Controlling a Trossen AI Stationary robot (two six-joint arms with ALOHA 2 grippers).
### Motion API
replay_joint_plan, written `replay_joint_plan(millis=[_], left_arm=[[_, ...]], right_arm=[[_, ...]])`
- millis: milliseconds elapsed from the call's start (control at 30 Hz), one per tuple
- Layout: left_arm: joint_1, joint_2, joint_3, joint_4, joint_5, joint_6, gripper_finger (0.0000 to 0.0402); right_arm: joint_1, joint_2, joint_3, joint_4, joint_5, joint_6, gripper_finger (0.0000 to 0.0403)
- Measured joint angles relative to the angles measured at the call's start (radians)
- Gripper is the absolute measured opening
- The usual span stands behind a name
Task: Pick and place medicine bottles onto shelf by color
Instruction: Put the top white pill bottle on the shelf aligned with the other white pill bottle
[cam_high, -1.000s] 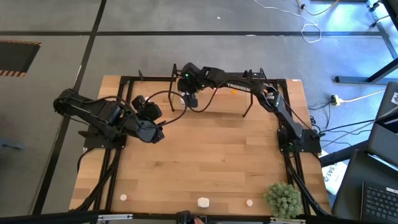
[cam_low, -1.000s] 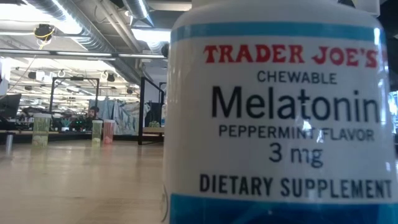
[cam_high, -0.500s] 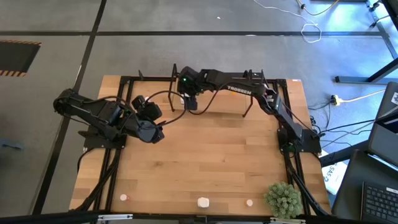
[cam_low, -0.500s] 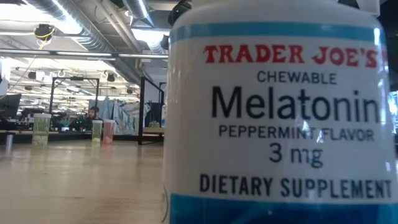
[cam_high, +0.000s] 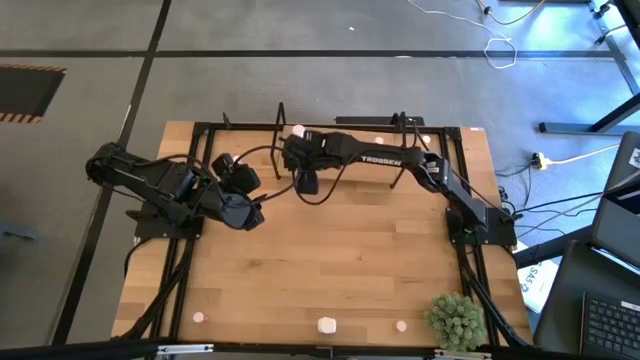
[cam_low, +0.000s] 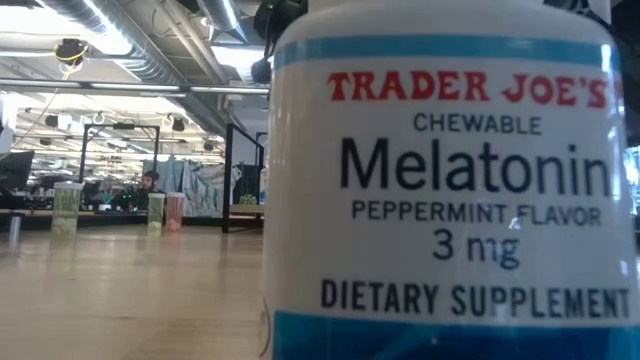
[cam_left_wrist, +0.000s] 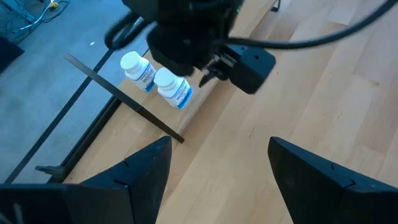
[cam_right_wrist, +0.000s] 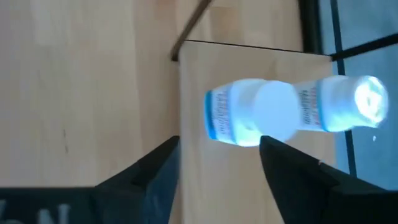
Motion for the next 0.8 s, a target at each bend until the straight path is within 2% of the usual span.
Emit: replay_joint_plan(millis=[100, 267, 500, 667, 800], left_arm=[[0.000, 0.000, 0.000, 0.000, 0.000, 0.000, 0.0263], [0.000, 0.000, 0.000, 0.000, 0.000, 0.000, 0.0263], [0.000, 0.000, 0.000, 0.000, 0.000, 0.000, 0.0263], [0.000, 0.000, 0.000, 0.000, 0.000, 0.000, 0.0263], [0.000, 0.000, 0.000, 0.000, 0.000, 0.000, 0.0263]], right_arm=[[0.005, 0.000, -0.033, 0.032, -0.011, -0.014, 0.0173], [0.005, -0.001, -0.061, 0.083, -0.093, -0.036, 0.0110], [-0.008, -0.002, -0.146, 0.181, -0.201, -0.056, 0.0044], [-0.016, 0.000, -0.202, 0.247, -0.202, -0.058, 0.0007], [-0.025, -0.001, -0.226, 0.303, -0.201, -0.078, 0.0009]])
